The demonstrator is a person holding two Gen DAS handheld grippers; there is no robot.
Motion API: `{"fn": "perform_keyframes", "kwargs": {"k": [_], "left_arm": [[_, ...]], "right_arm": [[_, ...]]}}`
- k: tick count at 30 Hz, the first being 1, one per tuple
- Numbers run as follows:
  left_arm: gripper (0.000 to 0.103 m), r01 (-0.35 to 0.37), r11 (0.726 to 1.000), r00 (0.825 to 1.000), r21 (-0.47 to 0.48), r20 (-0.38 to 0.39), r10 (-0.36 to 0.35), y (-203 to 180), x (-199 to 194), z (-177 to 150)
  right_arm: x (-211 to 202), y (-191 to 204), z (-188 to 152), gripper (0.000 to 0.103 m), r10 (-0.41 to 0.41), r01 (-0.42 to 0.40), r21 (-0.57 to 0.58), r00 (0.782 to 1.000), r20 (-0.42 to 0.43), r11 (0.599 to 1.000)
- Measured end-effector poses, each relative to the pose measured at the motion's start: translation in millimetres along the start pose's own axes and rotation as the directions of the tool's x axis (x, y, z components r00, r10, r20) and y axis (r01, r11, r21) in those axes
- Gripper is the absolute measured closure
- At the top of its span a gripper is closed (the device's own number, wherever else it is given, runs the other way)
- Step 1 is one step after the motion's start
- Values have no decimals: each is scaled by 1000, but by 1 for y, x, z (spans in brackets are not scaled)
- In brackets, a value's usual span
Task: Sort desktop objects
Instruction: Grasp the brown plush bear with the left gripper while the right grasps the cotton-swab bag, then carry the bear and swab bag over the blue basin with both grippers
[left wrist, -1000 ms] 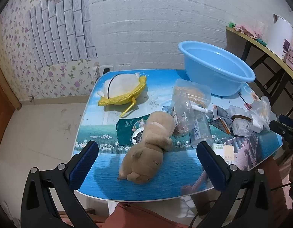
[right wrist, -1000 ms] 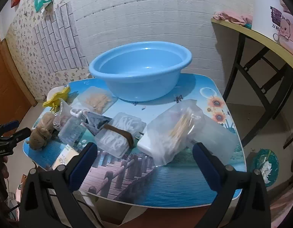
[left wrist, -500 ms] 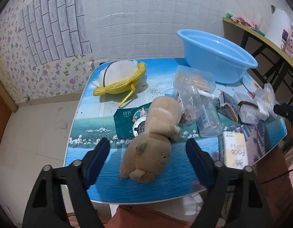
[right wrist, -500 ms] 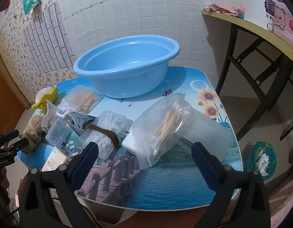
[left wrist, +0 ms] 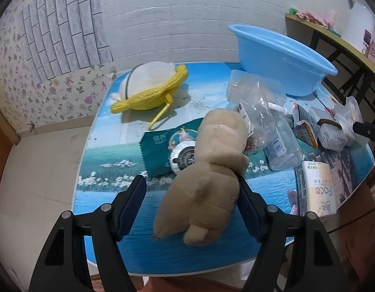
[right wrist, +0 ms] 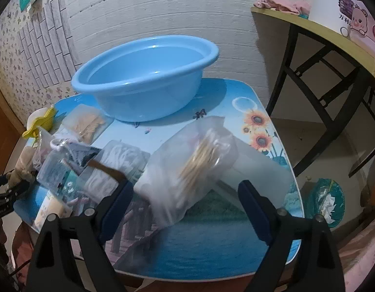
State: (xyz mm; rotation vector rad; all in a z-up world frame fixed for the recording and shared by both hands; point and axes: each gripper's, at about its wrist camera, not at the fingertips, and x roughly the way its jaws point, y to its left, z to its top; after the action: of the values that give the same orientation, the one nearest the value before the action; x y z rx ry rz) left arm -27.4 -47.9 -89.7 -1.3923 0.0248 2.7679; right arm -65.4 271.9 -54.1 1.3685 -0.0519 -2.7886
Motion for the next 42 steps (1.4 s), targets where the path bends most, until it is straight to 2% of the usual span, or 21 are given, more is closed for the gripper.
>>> {"fn": "perform_keyframes", "kwargs": {"k": [2,6,11,14,16,22,31,37,42], "left_arm": [[32,4,1000,1000,17,-11,-3,-2,6,-2],[48,35,999,999,19,-7,-35,-2,9,-4],[51,34,999,999,25,8,-34,-4,8,-3],[51,46,999,999,17,20,-46,-3,4,0],[51,46,999,999,16,29,-46,-4,0,2],[51,32,999,998,14,58,-33,-6,-12,9],[51,23,1000,996,13,86,-24,-12,-28,26],[51,29,999,991,24,128,-32,-21,-43,57],[51,32,999,989,44,144,-38,-33,-42,82]], "right_arm": [[4,-2,3,14,-6,6,2,1000,-5,1000],[12,-1,6,14,-24,24,-11,1000,-12,1000],[16,-3,8,15,-35,34,-20,999,-10,999],[16,-1,9,34,-59,59,-50,998,-1,997],[16,0,10,59,-74,74,-77,997,9,994],[9,-7,12,75,-18,20,-65,999,32,998],[-25,-10,18,78,52,-43,-83,992,118,996],[-47,-12,34,78,108,-93,-93,979,171,991],[-43,-12,51,78,155,-142,-86,975,159,986]]}}
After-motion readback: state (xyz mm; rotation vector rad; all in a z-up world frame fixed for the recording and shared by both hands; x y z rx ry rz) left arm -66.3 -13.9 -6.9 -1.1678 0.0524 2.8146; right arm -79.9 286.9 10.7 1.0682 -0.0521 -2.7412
